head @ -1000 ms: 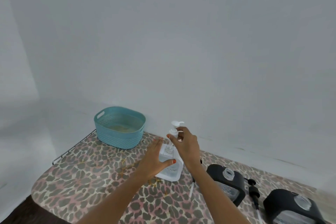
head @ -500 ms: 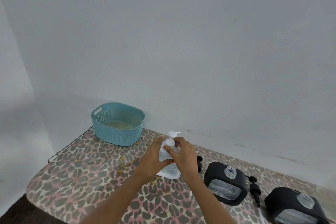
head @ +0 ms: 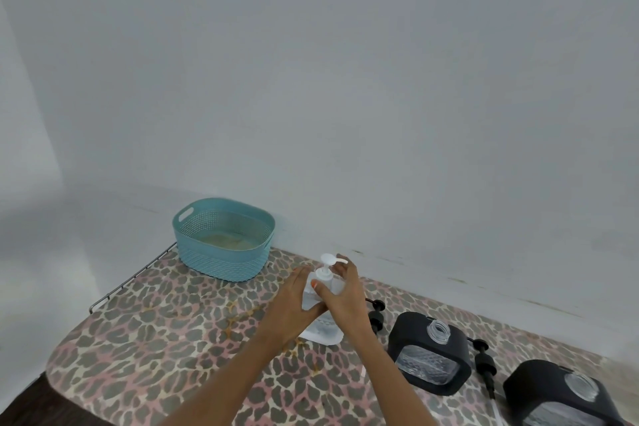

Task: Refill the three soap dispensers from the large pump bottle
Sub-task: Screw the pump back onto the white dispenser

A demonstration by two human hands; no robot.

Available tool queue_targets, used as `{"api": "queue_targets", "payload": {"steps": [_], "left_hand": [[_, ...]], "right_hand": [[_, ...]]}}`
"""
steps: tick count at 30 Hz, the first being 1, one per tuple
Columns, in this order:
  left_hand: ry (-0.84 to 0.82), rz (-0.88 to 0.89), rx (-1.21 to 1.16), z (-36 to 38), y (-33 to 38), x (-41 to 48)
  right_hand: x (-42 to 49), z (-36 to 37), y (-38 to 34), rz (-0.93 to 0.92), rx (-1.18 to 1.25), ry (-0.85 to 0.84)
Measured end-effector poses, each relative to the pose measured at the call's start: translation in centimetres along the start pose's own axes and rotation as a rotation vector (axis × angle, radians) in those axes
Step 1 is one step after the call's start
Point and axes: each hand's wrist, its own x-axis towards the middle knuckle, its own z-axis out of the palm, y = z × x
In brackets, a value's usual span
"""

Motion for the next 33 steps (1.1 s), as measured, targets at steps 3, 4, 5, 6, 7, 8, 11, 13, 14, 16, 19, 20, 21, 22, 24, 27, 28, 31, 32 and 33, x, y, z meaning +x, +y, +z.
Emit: {"api": "queue_targets", "payload": {"steps": [3, 4, 5, 6, 7, 8, 11, 13, 14, 16, 19, 20, 21, 22, 24, 27, 28, 31, 32, 33], "left_hand": [[0.009, -0.003, -0.002, 0.1, -0.3, 0.1], [0.009, -0.006, 0.001, 0.2, -0.5, 0.2], [0.009, -0.014, 0.01, 0.2, -0.5, 0.1], [0.009, -0.016, 0.016, 0.2, -0.4, 0.0], [0.005, -0.016, 0.018, 0.1, -0.1, -0.1], [0.004, -0.008, 0.022, 0.2, 0.0, -0.1], [0.001, -0.014, 0.031, 0.2, -0.1, 0.0], [-0.001, -0.016, 0.027, 0.1, -0.3, 0.0], [0.001, -0.012, 0.019, 0.1, -0.3, 0.0], [0.007, -0.015, 0.015, 0.2, -0.4, 0.0], [0.009, -0.009, 0.019, 0.2, -0.5, 0.0], [0.011, -0.005, 0.016, 0.3, -0.5, 0.0], [0.014, 0.0, 0.011, 0.3, -0.4, -0.1], [0.022, 0.014, 0.004, 0.3, -0.5, 0.0], [0.02, 0.02, -0.004, 0.3, -0.2, -0.2], [0.022, 0.02, -0.029, 0.2, -0.1, -0.2], [0.023, 0.026, -0.032, 0.2, -0.2, -0.2], [0.016, 0.036, -0.023, 0.3, -0.4, -0.2], [0.019, 0.032, -0.02, 0.3, -0.6, -0.2], [0.023, 0.031, -0.018, 0.3, -0.6, -0.2]], "right_hand": [[0.1, -0.6, -0.1, 0.016, 0.012, -0.055], [0.2, -0.7, -0.1, 0.012, -0.006, -0.045], [0.2, -0.7, 0.0, 0.017, -0.015, -0.025], [0.2, -0.6, 0.0, 0.028, -0.005, 0.004], [0.3, -0.5, 0.1, 0.036, 0.008, 0.033], [0.3, -0.2, 0.1, 0.034, 0.022, 0.059], [0.4, 0.8, 0.0, 0.017, 0.018, 0.123], [0.5, 1.1, -0.1, 0.011, -0.028, 0.137], [0.6, 1.1, -0.1, 0.007, -0.051, 0.117], [0.5, 0.7, 0.0, 0.006, -0.057, 0.047], [0.1, -0.4, -0.1, 0.008, -0.014, -0.042], [-0.1, -0.9, -0.2, 0.001, -0.023, -0.063], [-0.2, -1.2, -0.3, -0.005, -0.033, -0.08], [-0.3, -1.4, -0.3, -0.011, -0.033, -0.085], [-0.3, -1.4, -0.1, -0.02, -0.02, -0.067], [0.0, -0.8, 0.3, -0.043, -0.032, 0.009], [0.1, -0.5, 0.5, -0.034, -0.032, 0.042], [0.3, 0.4, 0.5, -0.006, -0.043, 0.118], [0.3, 0.6, 0.5, -0.007, -0.047, 0.126], [0.2, 0.7, 0.4, -0.01, -0.052, 0.121]]}}
